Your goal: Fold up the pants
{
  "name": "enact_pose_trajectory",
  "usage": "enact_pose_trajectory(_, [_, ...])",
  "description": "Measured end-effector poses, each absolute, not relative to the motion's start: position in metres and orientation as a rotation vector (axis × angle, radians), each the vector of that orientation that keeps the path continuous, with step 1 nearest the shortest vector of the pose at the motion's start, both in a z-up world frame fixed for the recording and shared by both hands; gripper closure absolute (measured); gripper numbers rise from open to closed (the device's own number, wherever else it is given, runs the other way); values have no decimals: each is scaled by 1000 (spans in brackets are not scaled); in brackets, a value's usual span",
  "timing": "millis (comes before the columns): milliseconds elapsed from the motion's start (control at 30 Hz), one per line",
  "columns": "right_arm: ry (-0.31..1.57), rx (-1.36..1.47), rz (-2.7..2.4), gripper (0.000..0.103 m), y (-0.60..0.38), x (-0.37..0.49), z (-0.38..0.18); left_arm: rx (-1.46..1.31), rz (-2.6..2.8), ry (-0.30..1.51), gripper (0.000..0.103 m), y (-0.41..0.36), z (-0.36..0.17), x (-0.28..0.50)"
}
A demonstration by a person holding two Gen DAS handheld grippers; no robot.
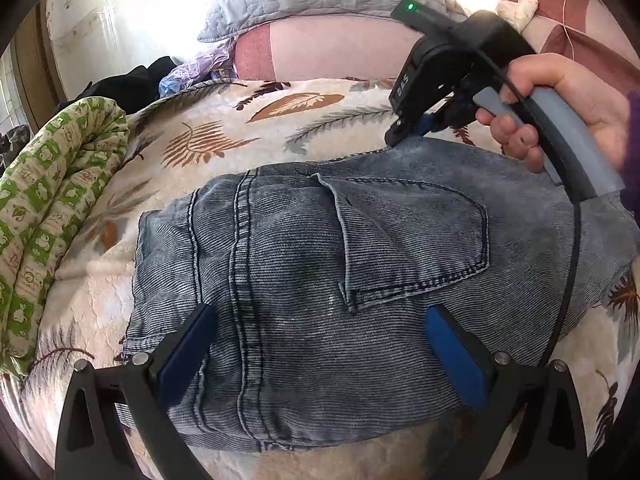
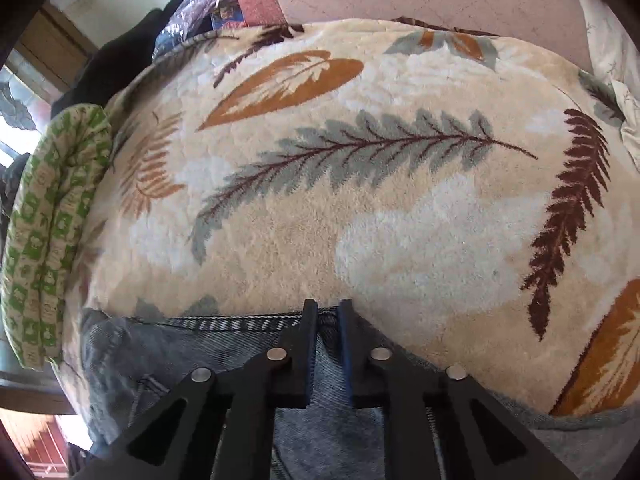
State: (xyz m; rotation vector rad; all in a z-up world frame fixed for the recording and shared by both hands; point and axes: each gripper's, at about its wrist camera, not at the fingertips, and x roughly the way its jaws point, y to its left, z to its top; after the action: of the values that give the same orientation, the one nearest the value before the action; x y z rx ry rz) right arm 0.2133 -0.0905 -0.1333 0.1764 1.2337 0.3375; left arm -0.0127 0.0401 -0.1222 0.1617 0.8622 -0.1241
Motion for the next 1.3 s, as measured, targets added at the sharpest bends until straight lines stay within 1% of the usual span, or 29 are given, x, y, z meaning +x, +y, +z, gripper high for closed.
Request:
enact_pose_trajectory(33, [1217,176,341,89,-91,211,-129,162,-124,859,0,40,-122,-13])
enact_pose_trajectory(167, [1147,188,352,80,-99,194,-108,164,-124,844,0,39,-119,-15])
enact_pose_trajectory(333, [1112,172,354,75,-109,164,-91,166,-125,829,0,37,-117,-19])
enact_pose_trajectory(400, [1101,183,351,68,-116,149,-87,162,-115,820,0,38,-115,-20])
enact_pose_trajectory(433, [1095,182,344,59,-120,139,-86,161,-108,816,0,39,-114,-21])
enact_pose_trajectory(467, [1092,173,331,48,-122,131,-84,159,-106,818,0,40,-114,-20])
enact_pose_trajectory(533, [1082,137,300,38,-124,112,-84,149,-101,822,0,42,-115,-19])
enact_pose_trajectory(667, [1082,77,265,35,-128,73,-90,151,-93,829,0,43,-117,-18])
enact_pose_trajectory(833, [1075,29,175,34,-144,27,-101,162,-92,833,0,42,-119,-18])
enact_pose_trajectory(967, [1058,14,81,29,-160,1,-106,162,-91,836,0,41,-121,-18])
enact_pose_trajectory(1067, [1055,47,25,26,-172,-8,-114,166,-88,828,0,41,-124,-19])
enact_pose_trajectory(1233, [1104,30,-73,25,-182,-9,-141,182,-84,805,0,40,-127,-22])
enact_pose_trajectory(1300, [1073,59,-76,20,-186,-12,-146,192,-78,799,0,39,-128,-23])
